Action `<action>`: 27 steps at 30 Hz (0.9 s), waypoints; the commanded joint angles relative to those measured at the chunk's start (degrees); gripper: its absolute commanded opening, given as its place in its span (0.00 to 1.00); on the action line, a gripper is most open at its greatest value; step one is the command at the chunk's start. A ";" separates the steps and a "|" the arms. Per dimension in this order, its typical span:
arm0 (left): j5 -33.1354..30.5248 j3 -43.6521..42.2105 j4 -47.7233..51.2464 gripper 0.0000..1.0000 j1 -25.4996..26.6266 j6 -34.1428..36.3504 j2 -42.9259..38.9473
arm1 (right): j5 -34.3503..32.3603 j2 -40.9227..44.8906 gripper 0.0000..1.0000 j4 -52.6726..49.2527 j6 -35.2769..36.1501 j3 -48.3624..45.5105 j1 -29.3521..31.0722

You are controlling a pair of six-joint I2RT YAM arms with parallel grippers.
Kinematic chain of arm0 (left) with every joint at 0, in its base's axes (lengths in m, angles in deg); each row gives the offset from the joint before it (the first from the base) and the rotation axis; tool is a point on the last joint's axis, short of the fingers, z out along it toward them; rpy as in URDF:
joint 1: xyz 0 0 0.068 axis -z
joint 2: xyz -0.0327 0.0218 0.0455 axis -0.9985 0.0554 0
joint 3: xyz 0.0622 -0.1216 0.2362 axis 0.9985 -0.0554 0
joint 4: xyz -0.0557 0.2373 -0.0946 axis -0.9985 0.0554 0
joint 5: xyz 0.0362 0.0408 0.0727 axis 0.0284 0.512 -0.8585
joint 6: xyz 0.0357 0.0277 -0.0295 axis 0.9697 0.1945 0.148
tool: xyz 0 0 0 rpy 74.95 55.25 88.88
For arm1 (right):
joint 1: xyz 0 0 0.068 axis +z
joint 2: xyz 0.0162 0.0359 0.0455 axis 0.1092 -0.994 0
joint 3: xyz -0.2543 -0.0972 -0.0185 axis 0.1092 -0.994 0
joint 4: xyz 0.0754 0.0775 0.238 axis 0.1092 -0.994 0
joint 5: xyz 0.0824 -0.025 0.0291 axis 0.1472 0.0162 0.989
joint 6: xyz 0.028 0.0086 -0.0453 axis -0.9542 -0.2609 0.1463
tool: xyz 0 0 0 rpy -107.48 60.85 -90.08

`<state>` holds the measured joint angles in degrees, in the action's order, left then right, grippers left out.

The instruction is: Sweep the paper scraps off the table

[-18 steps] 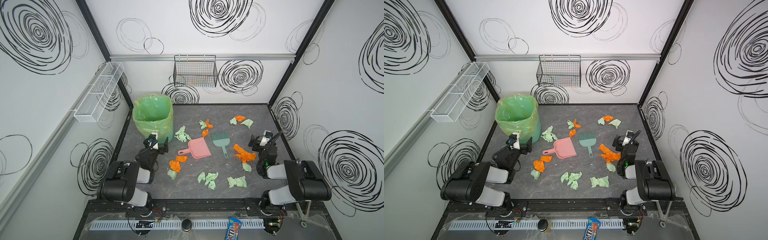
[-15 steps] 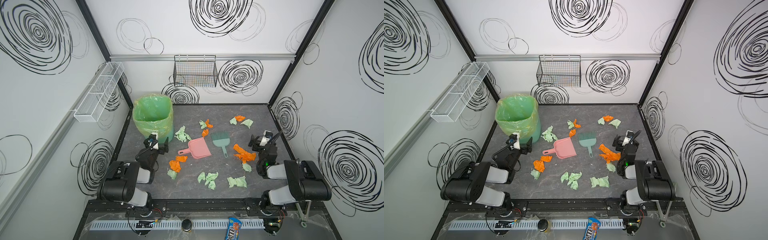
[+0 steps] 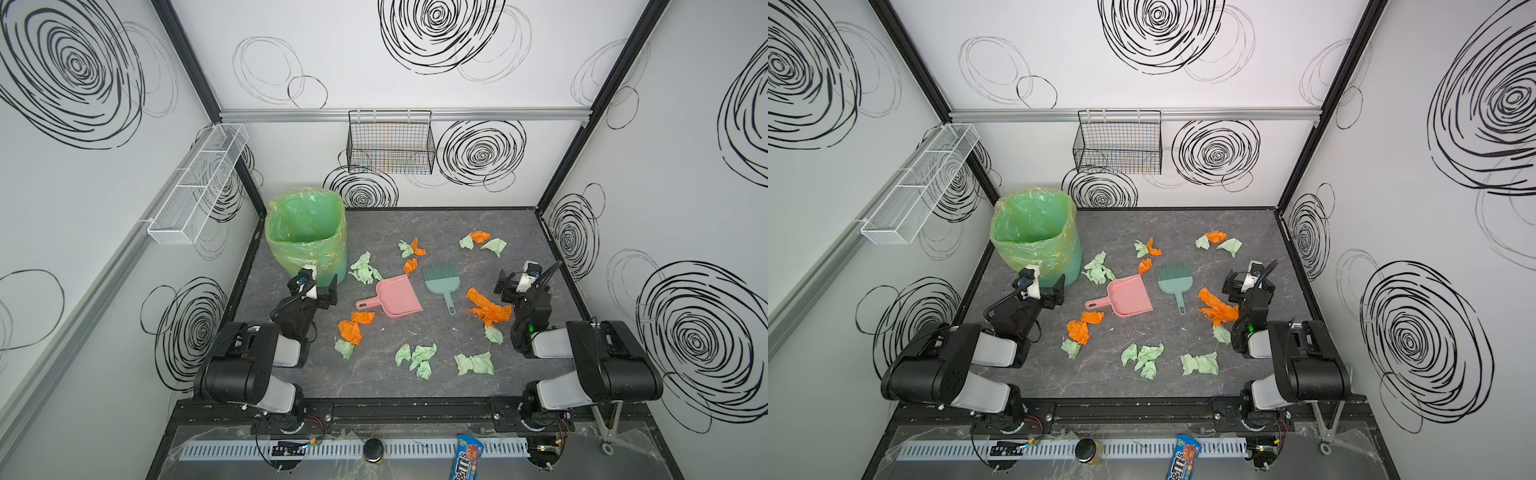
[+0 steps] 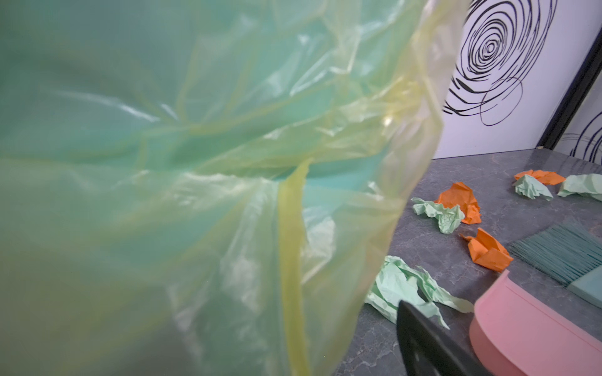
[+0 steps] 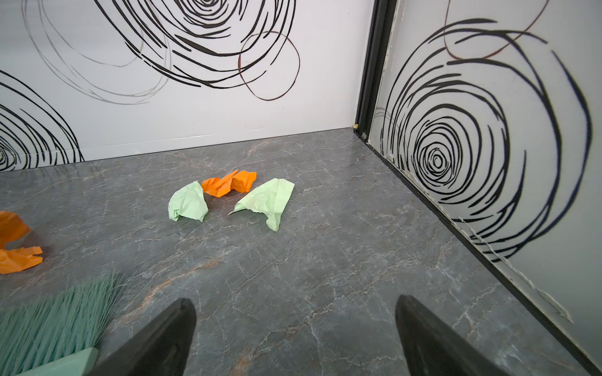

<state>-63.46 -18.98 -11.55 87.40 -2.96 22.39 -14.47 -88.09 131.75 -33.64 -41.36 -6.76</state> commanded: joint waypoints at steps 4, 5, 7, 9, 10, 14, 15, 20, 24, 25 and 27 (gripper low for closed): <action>2.65 -0.25 -5.41 0.96 -0.14 0.93 0.31 | -4.38 2.74 1.00 -0.14 -0.55 0.14 0.40; 2.59 -0.21 -5.26 0.96 -0.13 0.97 0.21 | -6.07 5.01 1.00 -2.89 -0.58 0.43 0.53; 2.72 -0.21 -5.32 0.96 -0.10 0.88 0.21 | -9.39 10.84 1.00 -12.69 -3.09 2.62 1.02; 2.53 0.25 -4.70 0.96 -0.27 0.61 0.29 | -12.40 16.19 1.00 -25.67 -12.70 6.89 0.53; 2.58 0.49 -4.21 0.96 -0.52 0.22 0.33 | -12.29 18.41 1.00 -33.17 -16.56 9.46 0.31; 2.72 0.60 -4.18 0.96 -0.84 -0.11 0.38 | 2.34 24.36 1.00 -49.65 -17.01 15.49 -0.62; 2.74 0.59 -4.18 0.96 -0.84 -0.09 0.38 | 5.25 25.42 1.00 -50.32 -15.82 15.37 -0.23; 2.75 0.61 -4.18 0.96 -0.84 -0.09 0.38 | 7.99 25.45 0.94 -62.18 -14.18 20.01 6.99; 2.73 0.54 -4.16 0.96 -0.84 -0.11 0.38 | 3.36 20.68 0.90 -72.38 -12.65 25.84 16.44; 2.75 0.60 -4.18 0.96 -0.84 -0.07 0.40 | 2.59 19.63 0.89 -74.09 -12.64 27.08 18.59; 2.76 0.54 -4.19 0.96 -0.84 -0.09 0.38 | 1.95 18.13 0.88 -76.37 -13.43 28.53 21.42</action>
<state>-61.49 -19.01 -11.52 87.03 -2.58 22.39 -10.31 -68.76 64.86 -47.13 -15.72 11.90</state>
